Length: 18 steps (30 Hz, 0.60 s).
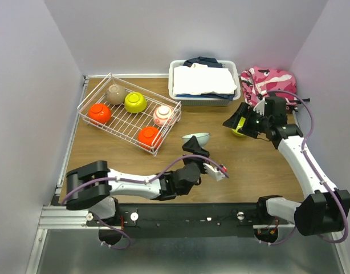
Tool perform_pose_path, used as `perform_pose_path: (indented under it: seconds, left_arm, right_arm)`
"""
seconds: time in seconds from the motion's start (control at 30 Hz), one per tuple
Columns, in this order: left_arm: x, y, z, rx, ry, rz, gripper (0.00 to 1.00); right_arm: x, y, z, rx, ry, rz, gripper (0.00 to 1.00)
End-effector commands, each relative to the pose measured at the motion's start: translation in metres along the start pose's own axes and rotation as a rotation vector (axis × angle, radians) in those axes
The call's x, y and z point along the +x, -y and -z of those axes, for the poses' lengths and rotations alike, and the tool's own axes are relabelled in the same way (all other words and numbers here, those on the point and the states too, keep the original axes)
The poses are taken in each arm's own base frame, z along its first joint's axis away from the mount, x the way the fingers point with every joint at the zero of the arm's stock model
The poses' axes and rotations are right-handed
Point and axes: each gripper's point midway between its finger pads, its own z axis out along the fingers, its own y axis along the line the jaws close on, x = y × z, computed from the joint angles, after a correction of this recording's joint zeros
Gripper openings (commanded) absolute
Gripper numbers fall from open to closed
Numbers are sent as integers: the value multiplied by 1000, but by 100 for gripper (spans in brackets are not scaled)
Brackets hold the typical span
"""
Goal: Unload the bowls from the dish rack
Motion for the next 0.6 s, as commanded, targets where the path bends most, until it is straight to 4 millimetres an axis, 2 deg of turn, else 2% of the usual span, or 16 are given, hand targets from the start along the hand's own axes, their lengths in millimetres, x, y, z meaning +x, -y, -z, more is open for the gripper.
perform_pose_path:
  seconds: [0.0,0.03,0.07,0.13,0.17,0.37,0.57]
  left_arm:
    - [-18,-26,7,-210,26,-4,43]
    - [-23,-30,11,-244,44,19,43]
    - [-24,-21,10,-241,42,-26,43]
    - [-30,-20,13,-273,63,-16,43]
    - [-29,-12,11,-269,59,-37,42]
    - [-29,0,11,-265,61,-64,42]
    - [-25,13,9,-237,49,-82,42]
  right_arm:
    - [8,-11,1,1,-83,4,95]
    - [6,-13,-2,3,-96,6,94]
    - [8,-14,-4,6,-113,6,94]
    - [17,-18,-7,13,-157,13,94]
    - [16,-20,-10,17,-168,14,94]
    - [32,-33,-19,25,-251,44,93]
    - [65,-29,-33,99,-404,93,90]
